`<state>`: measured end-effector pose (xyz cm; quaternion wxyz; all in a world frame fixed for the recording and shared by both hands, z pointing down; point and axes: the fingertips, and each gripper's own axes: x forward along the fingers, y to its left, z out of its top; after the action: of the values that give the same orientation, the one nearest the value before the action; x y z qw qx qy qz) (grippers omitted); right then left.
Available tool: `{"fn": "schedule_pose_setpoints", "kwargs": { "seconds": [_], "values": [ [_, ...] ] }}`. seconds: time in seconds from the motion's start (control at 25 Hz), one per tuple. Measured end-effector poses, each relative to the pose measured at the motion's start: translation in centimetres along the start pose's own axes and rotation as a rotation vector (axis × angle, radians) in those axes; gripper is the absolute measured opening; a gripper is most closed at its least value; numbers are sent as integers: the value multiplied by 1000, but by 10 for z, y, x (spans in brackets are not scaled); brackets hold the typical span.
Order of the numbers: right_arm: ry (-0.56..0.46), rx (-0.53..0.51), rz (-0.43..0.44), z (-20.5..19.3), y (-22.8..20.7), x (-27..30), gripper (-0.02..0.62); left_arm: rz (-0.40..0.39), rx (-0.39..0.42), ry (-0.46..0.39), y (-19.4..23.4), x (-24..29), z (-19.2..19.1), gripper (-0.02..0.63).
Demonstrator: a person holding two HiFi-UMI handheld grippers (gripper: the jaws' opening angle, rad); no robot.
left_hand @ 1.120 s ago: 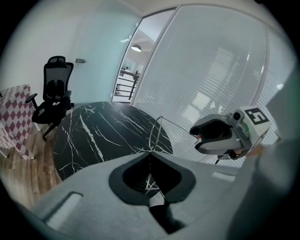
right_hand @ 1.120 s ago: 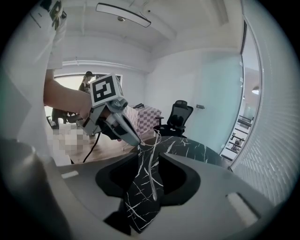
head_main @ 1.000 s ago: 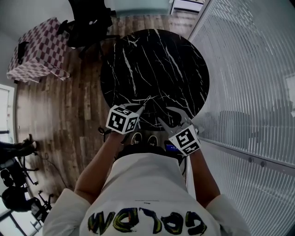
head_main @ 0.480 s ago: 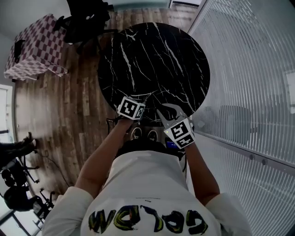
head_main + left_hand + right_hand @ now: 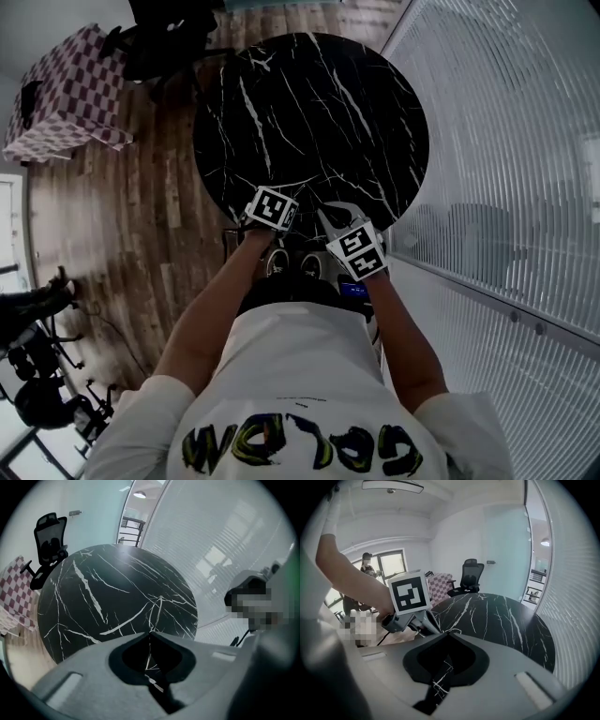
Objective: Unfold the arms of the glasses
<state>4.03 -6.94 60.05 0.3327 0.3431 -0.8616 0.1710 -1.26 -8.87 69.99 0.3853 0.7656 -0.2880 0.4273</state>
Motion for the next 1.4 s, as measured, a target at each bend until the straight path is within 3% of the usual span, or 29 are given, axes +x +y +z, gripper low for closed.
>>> {"fn": "schedule_pose_setpoints", "kwargs": {
  "seconds": [0.52,0.96,1.08,1.24,1.4],
  "values": [
    [46,63,11,-35,-8,14,2,43,7,108,11,47,-13,11],
    [71,91,8,-50,-9,9,2,55,13,108,11,55,-24,15],
    [74,98,9,-54,-9,6,2,96,57,98,15,55,-21,32],
    [71,102,7,-58,-9,1,2,46,48,68,8,64,-20,50],
    [70,106,5,-61,-8,-8,2,58,49,83,8,64,-26,61]
  ]
}}
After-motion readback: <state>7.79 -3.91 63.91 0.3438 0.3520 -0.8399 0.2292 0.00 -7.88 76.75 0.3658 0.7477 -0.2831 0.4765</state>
